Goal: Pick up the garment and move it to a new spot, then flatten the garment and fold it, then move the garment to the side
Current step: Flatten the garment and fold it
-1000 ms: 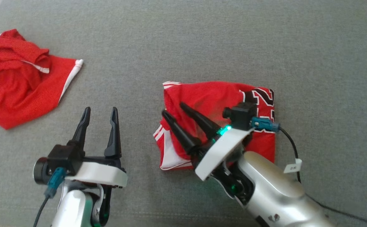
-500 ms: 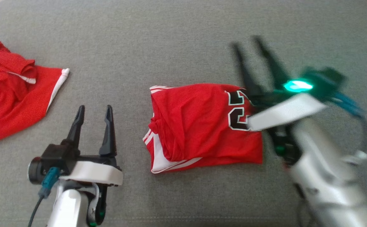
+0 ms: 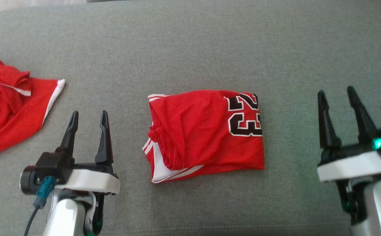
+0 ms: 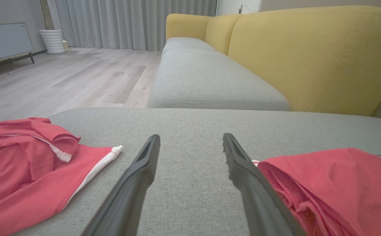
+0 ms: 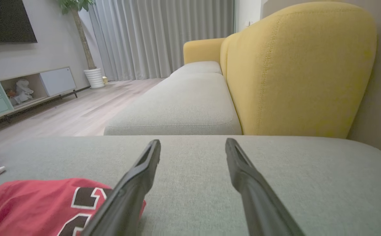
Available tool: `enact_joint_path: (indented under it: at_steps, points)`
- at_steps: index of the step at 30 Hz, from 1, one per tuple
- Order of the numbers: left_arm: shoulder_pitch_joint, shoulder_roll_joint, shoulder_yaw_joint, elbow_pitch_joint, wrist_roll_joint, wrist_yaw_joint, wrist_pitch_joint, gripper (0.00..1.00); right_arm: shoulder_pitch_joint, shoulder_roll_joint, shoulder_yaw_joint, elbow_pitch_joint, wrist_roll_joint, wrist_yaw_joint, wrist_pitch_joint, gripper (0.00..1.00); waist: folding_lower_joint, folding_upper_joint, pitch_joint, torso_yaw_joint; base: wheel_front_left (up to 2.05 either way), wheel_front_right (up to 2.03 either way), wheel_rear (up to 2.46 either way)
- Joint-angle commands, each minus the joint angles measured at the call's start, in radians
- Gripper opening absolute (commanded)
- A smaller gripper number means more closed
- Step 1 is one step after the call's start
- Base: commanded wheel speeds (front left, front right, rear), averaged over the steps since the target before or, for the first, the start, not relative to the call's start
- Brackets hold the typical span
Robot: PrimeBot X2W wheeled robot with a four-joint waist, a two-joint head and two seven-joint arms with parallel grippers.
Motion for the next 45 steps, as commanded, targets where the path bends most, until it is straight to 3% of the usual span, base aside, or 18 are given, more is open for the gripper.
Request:
enact_joint_path:
  at_steps: [1,10,26,27,28,32,41,45]
  points:
    - [-0.003,0.019,0.037,-0.031,0.006,0.002,-0.006,1.00,0.021,0.005,0.015,-0.062,-0.027,0.007,0.011,1.00,0.0000,-0.0001,-0.002,-0.002,0.00,0.00,0.00]
    - [0.006,0.021,0.030,-0.019,0.005,0.002,-0.006,1.00,0.090,0.040,0.004,-0.137,-0.052,0.007,0.044,1.00,0.0000,-0.0001,-0.010,-0.010,0.00,0.00,0.00]
    - [-0.008,0.026,0.022,-0.018,0.006,0.011,-0.006,1.00,0.085,0.050,0.016,-0.140,-0.075,0.007,0.053,1.00,0.0000,-0.0001,0.005,-0.010,0.00,0.00,0.00]
    - [-0.009,0.026,0.022,-0.018,0.006,0.011,-0.006,1.00,0.082,0.052,0.018,-0.137,-0.075,0.007,0.054,0.66,0.0000,-0.0001,0.006,-0.009,0.00,0.00,0.00]
    - [-0.010,0.027,0.022,-0.018,0.006,0.011,-0.006,1.00,0.077,0.054,0.024,-0.131,-0.074,0.007,0.059,0.00,0.0000,-0.0001,0.008,-0.008,0.00,0.00,0.00]
    - [-0.019,0.027,0.019,-0.019,0.004,0.011,-0.006,1.00,0.036,0.065,0.113,-0.083,-0.060,0.007,0.070,0.00,0.0000,-0.0001,0.021,-0.001,0.00,0.00,0.00]
    - [-0.051,0.018,-0.001,-0.008,-0.002,0.004,-0.006,1.00,-0.117,0.099,0.563,0.208,0.050,0.007,0.061,0.00,0.0000,-0.0001,0.047,0.045,0.00,0.00,0.00]
    - [-0.060,0.011,-0.009,-0.004,-0.006,0.003,-0.006,1.00,-0.189,0.103,0.667,0.339,0.091,0.007,0.039,0.00,0.0000,-0.0001,0.056,0.073,0.00,0.00,0.00]
